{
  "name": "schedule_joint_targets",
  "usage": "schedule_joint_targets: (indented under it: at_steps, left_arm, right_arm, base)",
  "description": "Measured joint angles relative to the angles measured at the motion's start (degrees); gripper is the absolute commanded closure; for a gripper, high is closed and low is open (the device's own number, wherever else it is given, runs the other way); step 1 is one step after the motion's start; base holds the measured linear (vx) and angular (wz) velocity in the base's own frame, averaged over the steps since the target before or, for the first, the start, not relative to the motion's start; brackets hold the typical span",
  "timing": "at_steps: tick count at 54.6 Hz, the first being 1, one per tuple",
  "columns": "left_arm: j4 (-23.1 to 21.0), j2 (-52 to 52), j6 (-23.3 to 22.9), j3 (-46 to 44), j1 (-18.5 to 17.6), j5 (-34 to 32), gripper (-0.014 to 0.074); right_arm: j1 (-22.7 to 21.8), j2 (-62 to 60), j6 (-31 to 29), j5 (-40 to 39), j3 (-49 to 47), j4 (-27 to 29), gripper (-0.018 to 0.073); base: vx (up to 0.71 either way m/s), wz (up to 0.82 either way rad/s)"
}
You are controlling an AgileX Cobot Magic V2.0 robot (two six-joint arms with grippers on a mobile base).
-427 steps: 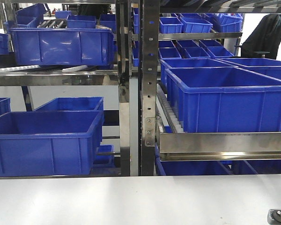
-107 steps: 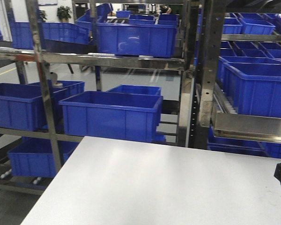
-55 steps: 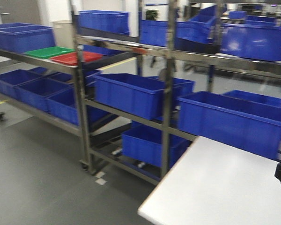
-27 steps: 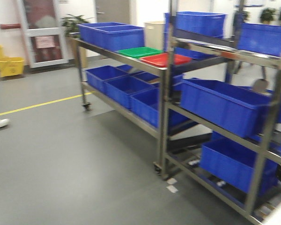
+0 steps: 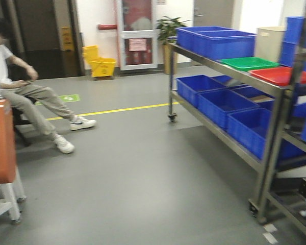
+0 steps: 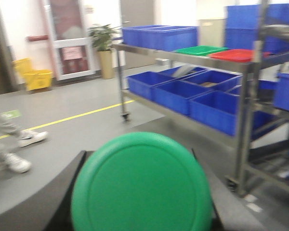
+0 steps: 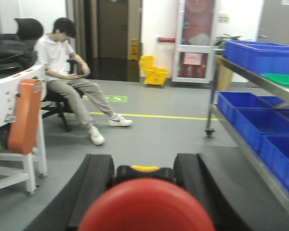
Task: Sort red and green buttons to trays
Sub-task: 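Drive the base away from the table past the shelves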
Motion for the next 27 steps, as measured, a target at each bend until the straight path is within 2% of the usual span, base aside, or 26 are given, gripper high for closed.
schedule_joint_targets:
  at_steps: [13,27]
  left_arm:
    - [0.0,0.0,0.0,0.0,0.0,0.0,0.0596]
    - [0.0,0.0,0.0,0.0,0.0,0.0,0.0596]
  right_arm:
    - [0.0,0.0,0.0,0.0,0.0,0.0,0.0568]
    - [0.0,0.0,0.0,0.0,0.0,0.0,0.0568]
  base:
    - [0.23,0.42]
    - [0.29,0.24]
